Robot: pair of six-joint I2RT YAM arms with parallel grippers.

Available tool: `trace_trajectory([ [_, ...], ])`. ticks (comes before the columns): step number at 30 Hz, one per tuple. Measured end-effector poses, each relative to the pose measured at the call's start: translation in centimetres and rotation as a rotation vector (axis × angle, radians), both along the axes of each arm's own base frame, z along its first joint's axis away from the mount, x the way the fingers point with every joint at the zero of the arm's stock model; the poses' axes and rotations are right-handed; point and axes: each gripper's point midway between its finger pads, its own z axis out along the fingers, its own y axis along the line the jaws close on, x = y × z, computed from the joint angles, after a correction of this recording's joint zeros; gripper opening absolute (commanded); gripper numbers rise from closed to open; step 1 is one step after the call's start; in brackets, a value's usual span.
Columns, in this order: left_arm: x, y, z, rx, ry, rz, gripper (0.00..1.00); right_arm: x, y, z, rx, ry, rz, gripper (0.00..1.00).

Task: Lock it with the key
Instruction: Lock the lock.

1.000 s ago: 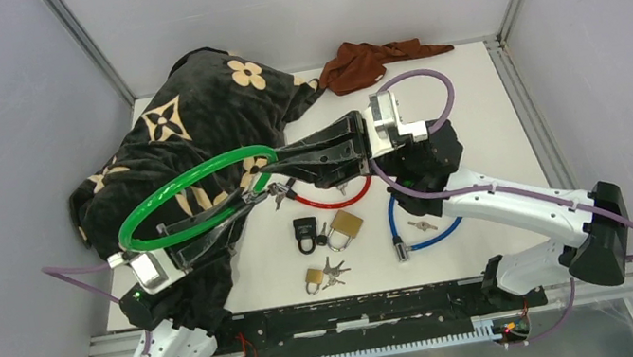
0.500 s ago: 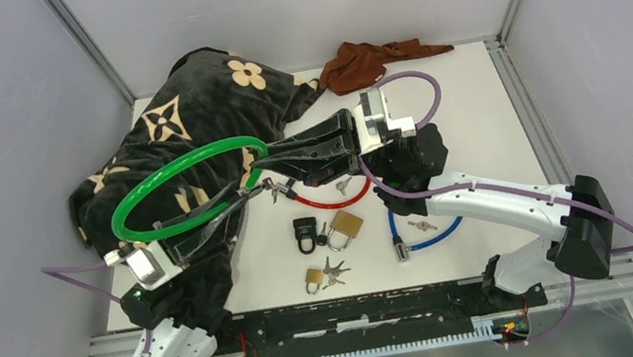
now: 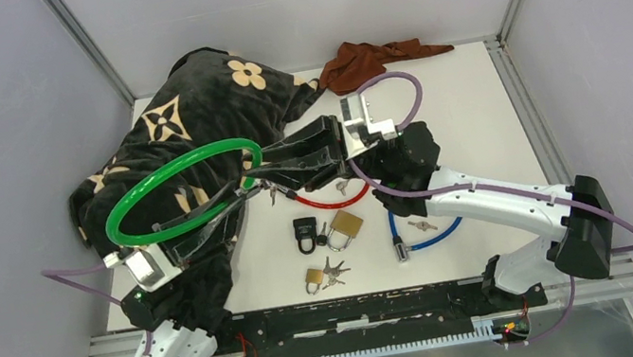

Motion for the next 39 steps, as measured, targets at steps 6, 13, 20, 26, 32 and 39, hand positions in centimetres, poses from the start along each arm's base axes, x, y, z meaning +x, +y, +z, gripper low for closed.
trace_trajectory([
  [6, -0.3, 0.2, 0.2, -0.006, -0.01, 0.002, 0.02, 0.2, 1.3, -2.9, -0.111, 0.013, -0.005, 0.38],
  [13, -0.3, 0.3, 0.2, -0.008, -0.013, 0.008, 0.02, -0.2, 1.4, -4.5, -0.178, -0.015, -0.006, 0.57],
  [20, -0.6, 0.4, 0.3, -0.005, -0.03, 0.014, 0.02, -1.1, 1.2, -5.8, -0.261, -0.102, 0.005, 0.78],
  [26, -0.6, 0.4, 0.4, 0.002, -0.047, 0.028, 0.02, -0.7, 1.0, -7.5, -0.395, -0.168, 0.037, 0.79],
  [32, -0.8, 0.3, 0.3, 0.015, -0.062, 0.029, 0.02, 1.1, -0.4, -8.4, -0.48, -0.159, 0.055, 0.72],
  [39, -0.9, 0.3, 0.3, 0.015, -0.064, 0.028, 0.02, 1.1, 0.0, -7.6, -0.523, -0.143, 0.099, 0.59],
])
